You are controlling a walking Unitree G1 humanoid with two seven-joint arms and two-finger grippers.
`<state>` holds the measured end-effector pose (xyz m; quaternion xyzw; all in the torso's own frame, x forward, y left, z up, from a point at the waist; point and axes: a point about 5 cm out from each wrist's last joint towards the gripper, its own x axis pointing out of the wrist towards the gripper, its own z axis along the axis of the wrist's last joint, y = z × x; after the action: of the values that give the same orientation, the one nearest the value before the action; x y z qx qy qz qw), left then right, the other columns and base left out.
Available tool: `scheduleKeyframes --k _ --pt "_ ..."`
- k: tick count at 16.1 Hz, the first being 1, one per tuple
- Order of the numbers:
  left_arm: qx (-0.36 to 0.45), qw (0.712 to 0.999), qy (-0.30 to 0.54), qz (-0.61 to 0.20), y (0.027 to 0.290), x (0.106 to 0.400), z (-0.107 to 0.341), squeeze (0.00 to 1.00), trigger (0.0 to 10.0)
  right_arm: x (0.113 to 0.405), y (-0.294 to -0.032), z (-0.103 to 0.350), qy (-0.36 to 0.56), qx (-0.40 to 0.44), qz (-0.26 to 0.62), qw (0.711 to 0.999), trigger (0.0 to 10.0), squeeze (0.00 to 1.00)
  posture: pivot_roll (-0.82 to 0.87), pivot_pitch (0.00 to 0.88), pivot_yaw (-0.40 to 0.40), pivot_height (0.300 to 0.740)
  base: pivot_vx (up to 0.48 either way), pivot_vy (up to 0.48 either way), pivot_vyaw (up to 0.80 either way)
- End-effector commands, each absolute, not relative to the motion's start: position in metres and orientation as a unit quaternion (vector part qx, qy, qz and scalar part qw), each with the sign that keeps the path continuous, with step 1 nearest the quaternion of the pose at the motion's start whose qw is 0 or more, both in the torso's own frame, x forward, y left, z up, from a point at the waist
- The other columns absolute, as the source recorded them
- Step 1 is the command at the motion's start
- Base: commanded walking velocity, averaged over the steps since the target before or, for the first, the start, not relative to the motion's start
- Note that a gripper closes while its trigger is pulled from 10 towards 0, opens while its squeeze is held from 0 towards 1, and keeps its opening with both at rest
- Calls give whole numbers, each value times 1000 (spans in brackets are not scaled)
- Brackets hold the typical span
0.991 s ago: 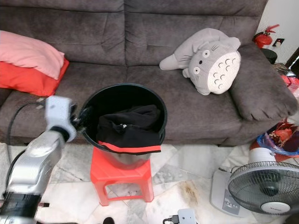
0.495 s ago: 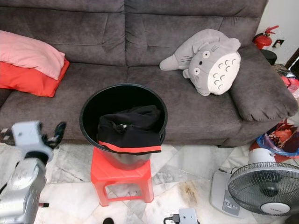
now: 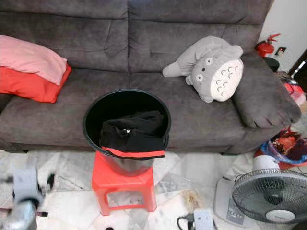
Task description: Hang hanger
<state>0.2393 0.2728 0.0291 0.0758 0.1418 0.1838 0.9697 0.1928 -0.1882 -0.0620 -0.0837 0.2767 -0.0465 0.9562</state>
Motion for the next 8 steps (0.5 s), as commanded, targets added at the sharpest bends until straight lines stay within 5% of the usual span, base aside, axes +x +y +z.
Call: scheduleKeyframes --k 1,3,5,8 --pt "94 961 180 186 277 227 11 0 10000 186 -197 -60 257 -81 -63 961 10000 0 -84 145 -29 740 0 0 0" --pt "104 957 209 174 275 221 -4 0 10000 188 -204 -47 191 -119 -58 973 10000 0 -85 140 -30 740 0 0 0" --pt "110 951 245 156 269 216 -19 0 10000 201 -204 19 30 -202 -59 977 10000 0 -91 138 -29 740 0 0 0" --pt "116 949 262 133 261 214 -29 0 10000 226 -194 99 -113 -398 10 910 10000 0 -104 153 -32 740 0 0 0"
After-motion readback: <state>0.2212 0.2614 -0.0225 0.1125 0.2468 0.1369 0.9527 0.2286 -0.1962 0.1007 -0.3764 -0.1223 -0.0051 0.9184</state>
